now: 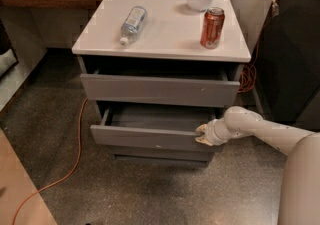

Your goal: Place coke can into middle drawer

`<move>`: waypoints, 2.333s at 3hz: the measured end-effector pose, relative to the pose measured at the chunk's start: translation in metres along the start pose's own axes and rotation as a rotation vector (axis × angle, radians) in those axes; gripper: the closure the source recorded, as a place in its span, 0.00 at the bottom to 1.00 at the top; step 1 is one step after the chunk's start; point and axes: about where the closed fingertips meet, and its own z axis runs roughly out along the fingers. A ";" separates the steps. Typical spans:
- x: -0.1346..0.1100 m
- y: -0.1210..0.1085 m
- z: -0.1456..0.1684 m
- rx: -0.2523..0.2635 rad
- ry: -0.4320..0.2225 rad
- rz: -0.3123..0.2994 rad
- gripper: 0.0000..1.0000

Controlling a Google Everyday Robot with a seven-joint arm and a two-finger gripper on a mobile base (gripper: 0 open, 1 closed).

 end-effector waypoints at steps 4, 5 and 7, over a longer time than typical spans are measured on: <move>-0.004 0.010 -0.005 -0.004 0.001 0.007 1.00; -0.004 0.011 -0.006 -0.006 0.002 0.009 1.00; -0.004 0.012 -0.006 -0.007 0.002 0.010 0.87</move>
Offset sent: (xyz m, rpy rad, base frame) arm -0.1168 0.0324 -0.0375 0.0122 0.0747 -0.0582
